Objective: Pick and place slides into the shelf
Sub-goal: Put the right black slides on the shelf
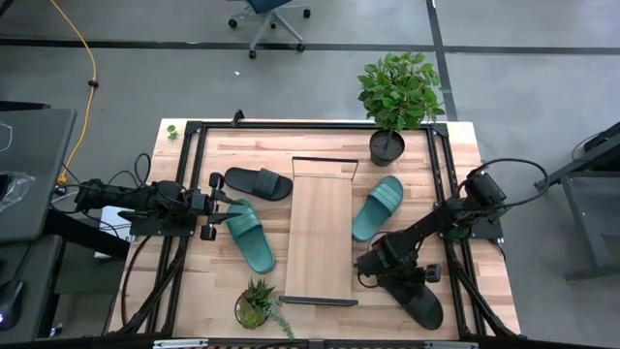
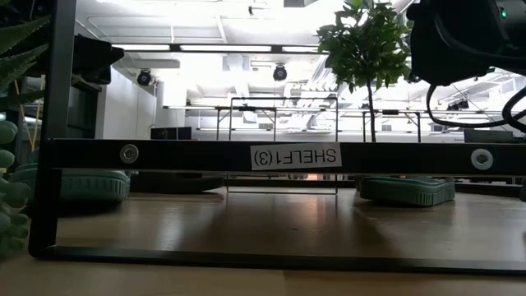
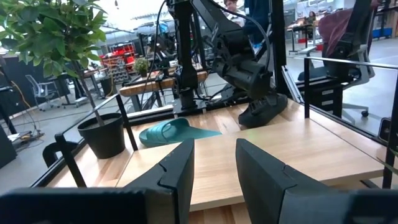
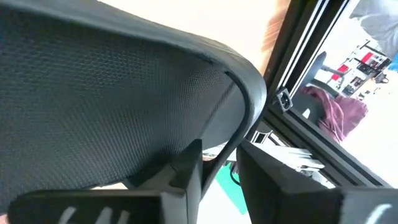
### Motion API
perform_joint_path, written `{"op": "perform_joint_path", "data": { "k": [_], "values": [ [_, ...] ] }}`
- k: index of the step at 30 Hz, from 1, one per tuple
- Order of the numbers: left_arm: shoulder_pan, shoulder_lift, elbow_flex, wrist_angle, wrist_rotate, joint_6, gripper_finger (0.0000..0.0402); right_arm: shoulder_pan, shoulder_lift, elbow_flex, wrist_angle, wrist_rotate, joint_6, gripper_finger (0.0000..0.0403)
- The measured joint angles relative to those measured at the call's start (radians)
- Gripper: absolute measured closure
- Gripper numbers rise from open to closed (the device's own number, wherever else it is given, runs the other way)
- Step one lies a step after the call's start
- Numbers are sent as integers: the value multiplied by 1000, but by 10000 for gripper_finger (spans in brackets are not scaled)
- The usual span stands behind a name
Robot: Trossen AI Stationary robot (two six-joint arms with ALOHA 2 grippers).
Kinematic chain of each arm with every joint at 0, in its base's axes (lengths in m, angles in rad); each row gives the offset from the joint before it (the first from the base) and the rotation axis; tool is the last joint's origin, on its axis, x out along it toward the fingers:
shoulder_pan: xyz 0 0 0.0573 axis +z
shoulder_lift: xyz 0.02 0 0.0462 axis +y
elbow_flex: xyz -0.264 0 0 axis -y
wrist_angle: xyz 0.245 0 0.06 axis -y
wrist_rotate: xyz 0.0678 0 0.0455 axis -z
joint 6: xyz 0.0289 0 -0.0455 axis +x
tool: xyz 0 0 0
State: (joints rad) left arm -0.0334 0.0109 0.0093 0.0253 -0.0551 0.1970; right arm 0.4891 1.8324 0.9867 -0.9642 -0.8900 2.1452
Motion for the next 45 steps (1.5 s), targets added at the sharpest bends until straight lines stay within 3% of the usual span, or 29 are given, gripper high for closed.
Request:
{"op": "perform_joint_path", "data": {
  "k": [10,16,22,39,45],
  "values": [
    [0,0,0,0,0,0,295,11,0,0,6,3,-6,398],
    [0,0,0,-1,2,0,295,12,-11,4,-18,10,-36,398],
    [0,0,0,-1,3,0,295,12,-31,84,-211,53,-106,400],
    [0,0,0,-1,1,0,295,10,-47,372,-593,268,-37,402],
    [0,0,0,-1,2,0,295,-31,-47,427,-605,370,-43,402]
  ]
}}
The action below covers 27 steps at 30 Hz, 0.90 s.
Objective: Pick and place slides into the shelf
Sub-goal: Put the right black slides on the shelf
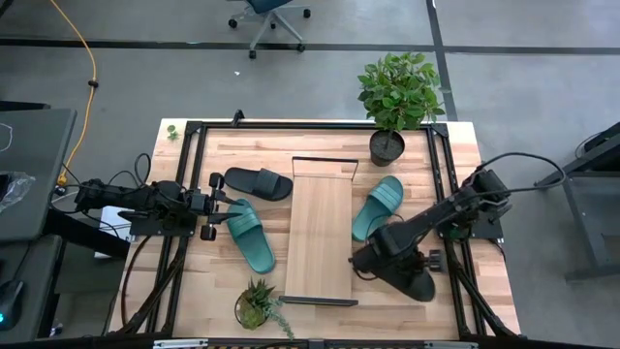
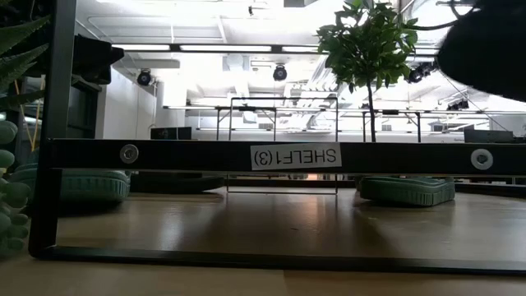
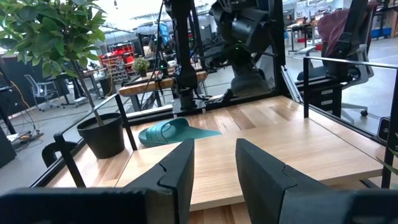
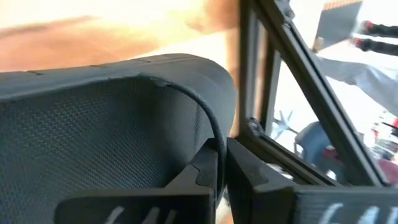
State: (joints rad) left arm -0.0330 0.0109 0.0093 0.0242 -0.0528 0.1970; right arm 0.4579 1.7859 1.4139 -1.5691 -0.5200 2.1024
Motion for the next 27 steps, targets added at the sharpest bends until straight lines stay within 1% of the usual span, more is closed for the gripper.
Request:
{"op": "perform_joint_path", "data": {
  "k": [6,15,21,27],
  "values": [
    [0,0,0,0,0,0,295,-71,0,25,7,106,-66,403],
    [0,0,0,0,1,-1,295,-217,0,26,10,196,-307,403],
    [0,0,0,0,1,-1,295,-298,0,27,15,255,-435,403],
    [0,0,0,2,1,-1,295,-338,0,103,1,362,-533,403]
  ]
}}
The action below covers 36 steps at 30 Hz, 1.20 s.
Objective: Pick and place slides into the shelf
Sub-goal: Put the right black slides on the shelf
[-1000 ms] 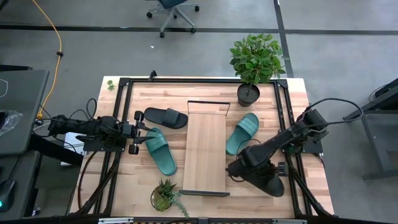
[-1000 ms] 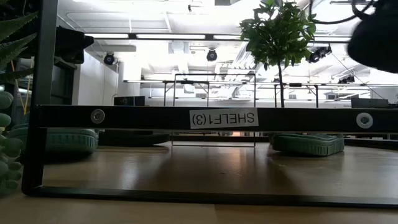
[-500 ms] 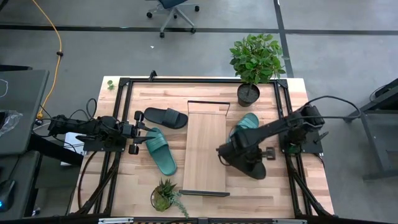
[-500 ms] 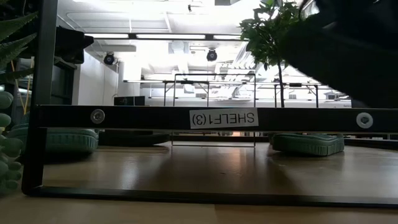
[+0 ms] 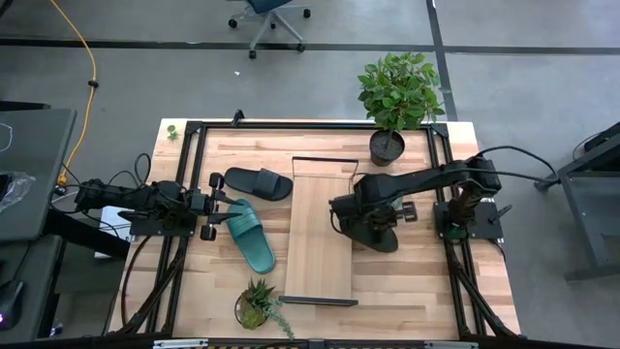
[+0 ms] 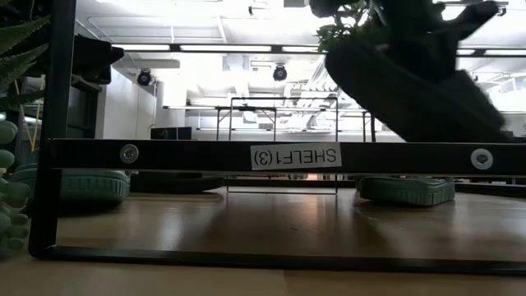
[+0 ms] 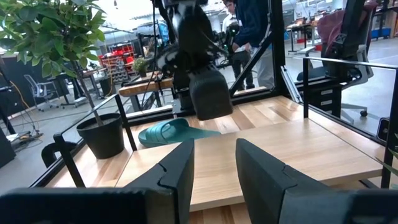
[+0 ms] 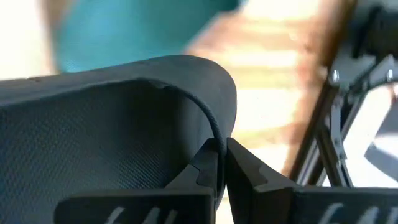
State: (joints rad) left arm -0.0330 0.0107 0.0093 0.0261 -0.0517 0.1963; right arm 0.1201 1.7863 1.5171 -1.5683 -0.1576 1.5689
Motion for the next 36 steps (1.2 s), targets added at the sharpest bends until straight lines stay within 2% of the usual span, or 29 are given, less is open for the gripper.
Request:
{"op": "perform_joint_path", "data": {
  "k": [7,15,22,26,31,34,36],
  "values": [
    [0,0,0,3,-1,-1,295,-10,0,181,-3,163,-98,403],
    [0,0,0,29,-5,-111,295,-9,0,384,1,342,-202,403],
    [0,0,0,31,-8,-140,295,-9,0,538,43,441,-336,403],
    [0,0,0,31,-8,-201,295,-9,0,613,139,454,-467,403],
    [0,0,0,34,-13,-217,295,-9,0,666,369,430,-701,403],
    [0,0,0,84,-41,-365,295,-9,0,676,513,367,-853,403],
    [0,0,0,144,-95,-446,295,-9,0,677,573,313,-941,403]
  ]
}}
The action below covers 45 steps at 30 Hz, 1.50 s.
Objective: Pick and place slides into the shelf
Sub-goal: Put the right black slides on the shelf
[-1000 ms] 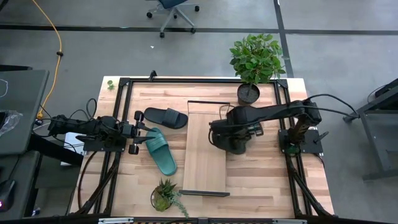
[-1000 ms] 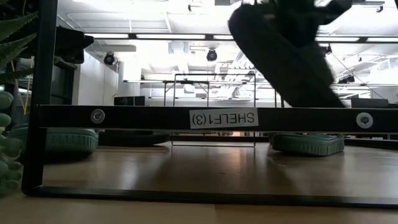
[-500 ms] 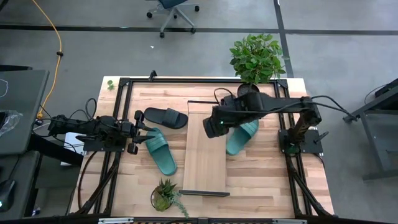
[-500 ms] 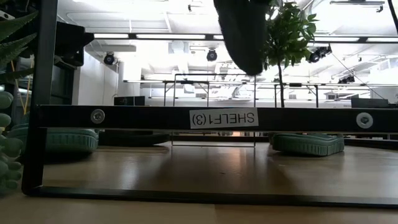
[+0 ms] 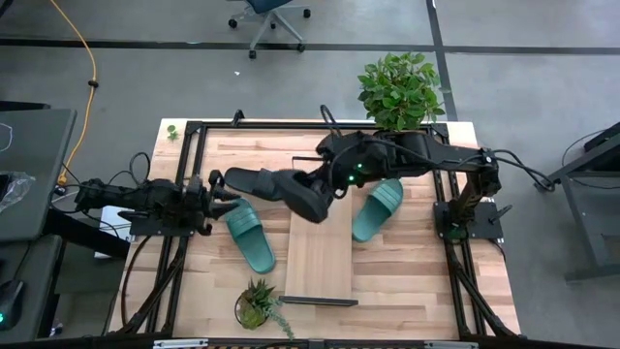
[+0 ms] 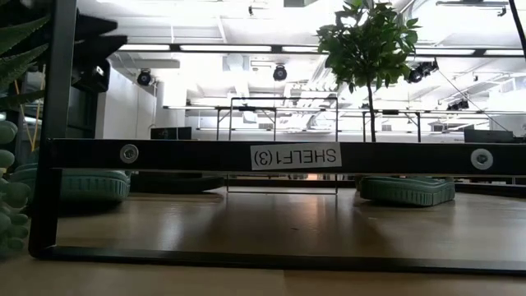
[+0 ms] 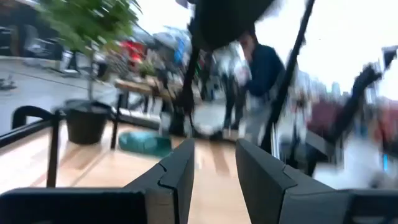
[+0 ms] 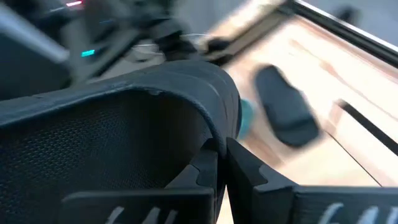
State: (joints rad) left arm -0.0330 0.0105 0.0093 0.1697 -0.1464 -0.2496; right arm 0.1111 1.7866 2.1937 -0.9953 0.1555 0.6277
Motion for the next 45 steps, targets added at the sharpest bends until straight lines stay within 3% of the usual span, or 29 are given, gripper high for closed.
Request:
{"op": "perform_joint_path", "data": {
  "k": [6,15,24,30,33,36,41,45],
  "values": [
    [0,0,0,176,-122,-192,295,0,0,0,-12,-79,-210,403],
    [0,8,0,242,-60,-252,295,-29,0,0,24,-206,-349,403],
    [0,6,1,309,-81,-251,295,-46,0,-1,39,-240,-375,403],
    [0,7,0,337,-179,-258,295,-46,0,-1,39,-257,-367,403],
    [0,6,29,405,-122,-104,295,-46,0,-1,39,-263,-365,403],
    [0,7,128,291,-61,69,295,-46,0,-2,40,-271,-364,403],
    [0,111,358,-128,-66,239,295,-46,0,-2,84,-324,-366,403],
    [0,263,492,-198,-28,355,295,-46,0,-2,111,-349,-365,403]
  ]
}}
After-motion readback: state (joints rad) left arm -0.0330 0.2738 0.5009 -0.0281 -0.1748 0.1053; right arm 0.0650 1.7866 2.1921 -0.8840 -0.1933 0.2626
